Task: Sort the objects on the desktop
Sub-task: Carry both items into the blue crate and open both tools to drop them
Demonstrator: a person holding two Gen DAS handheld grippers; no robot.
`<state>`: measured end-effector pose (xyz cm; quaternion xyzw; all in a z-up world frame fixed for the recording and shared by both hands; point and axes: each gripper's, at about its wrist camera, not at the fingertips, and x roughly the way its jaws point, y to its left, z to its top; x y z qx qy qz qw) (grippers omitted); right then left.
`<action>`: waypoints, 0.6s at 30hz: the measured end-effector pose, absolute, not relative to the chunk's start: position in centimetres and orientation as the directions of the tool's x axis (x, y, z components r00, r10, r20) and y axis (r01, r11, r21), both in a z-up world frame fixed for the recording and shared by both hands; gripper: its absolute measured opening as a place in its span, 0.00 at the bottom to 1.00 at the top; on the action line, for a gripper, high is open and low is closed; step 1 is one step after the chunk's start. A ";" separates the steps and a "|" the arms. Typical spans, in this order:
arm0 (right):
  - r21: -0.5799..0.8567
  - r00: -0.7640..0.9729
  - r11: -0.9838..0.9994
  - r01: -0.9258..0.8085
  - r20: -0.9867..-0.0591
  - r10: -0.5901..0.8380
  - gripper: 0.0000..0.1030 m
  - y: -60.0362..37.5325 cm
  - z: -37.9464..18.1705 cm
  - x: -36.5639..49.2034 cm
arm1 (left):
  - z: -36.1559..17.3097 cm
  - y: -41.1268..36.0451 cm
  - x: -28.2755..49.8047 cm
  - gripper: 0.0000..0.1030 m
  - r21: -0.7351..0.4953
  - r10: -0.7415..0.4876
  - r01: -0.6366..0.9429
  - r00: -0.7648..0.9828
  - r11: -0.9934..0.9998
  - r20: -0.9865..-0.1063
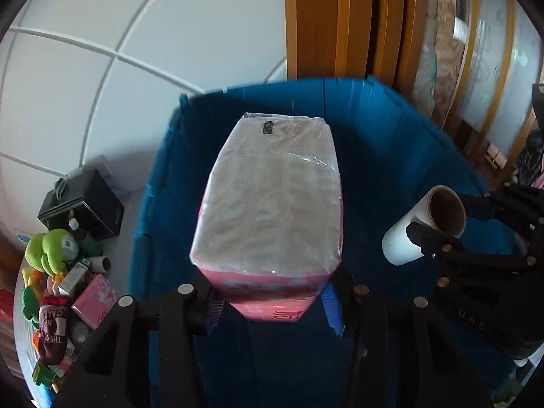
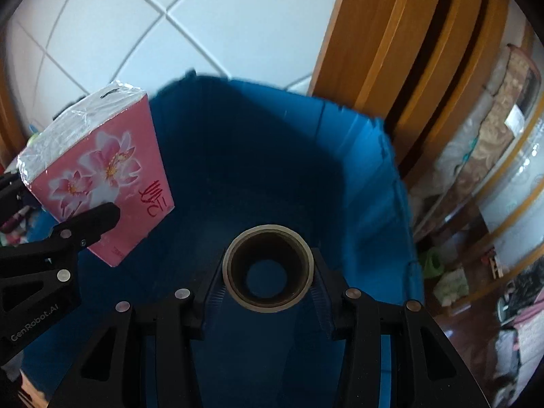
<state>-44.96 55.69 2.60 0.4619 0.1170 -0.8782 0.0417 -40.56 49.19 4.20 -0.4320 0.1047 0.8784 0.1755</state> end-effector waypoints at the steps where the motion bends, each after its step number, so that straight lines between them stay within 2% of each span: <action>1: -0.163 -0.522 -0.967 0.196 -0.852 0.038 0.44 55.9 0.6 -45.5 | 2.5 50.0 -41.2 0.46 0.035 0.202 -0.408 -0.523 -0.912 -0.828; 4: -0.135 -0.362 -0.963 0.235 -0.931 0.042 0.44 56.3 -5.1 -46.7 | -2.2 51.3 -42.9 0.46 0.014 0.149 -0.412 -0.360 -0.911 -0.921; 8: -0.119 -0.160 -0.956 0.267 -0.984 0.078 0.44 56.4 -11.1 -47.1 | -7.0 51.9 -43.9 0.46 0.011 0.072 -0.412 -0.184 -0.911 -0.980; 13: -0.039 0.045 -0.959 0.281 -0.998 0.054 0.44 56.2 -15.6 -46.2 | -11.7 52.5 -43.7 0.46 0.026 -0.011 -0.420 -0.038 -0.907 -0.999; 18: -0.021 0.145 -0.958 0.287 -0.987 0.065 0.44 56.0 -17.9 -44.6 | -14.2 52.7 -42.7 0.47 0.078 -0.102 -0.447 0.030 -0.891 -0.994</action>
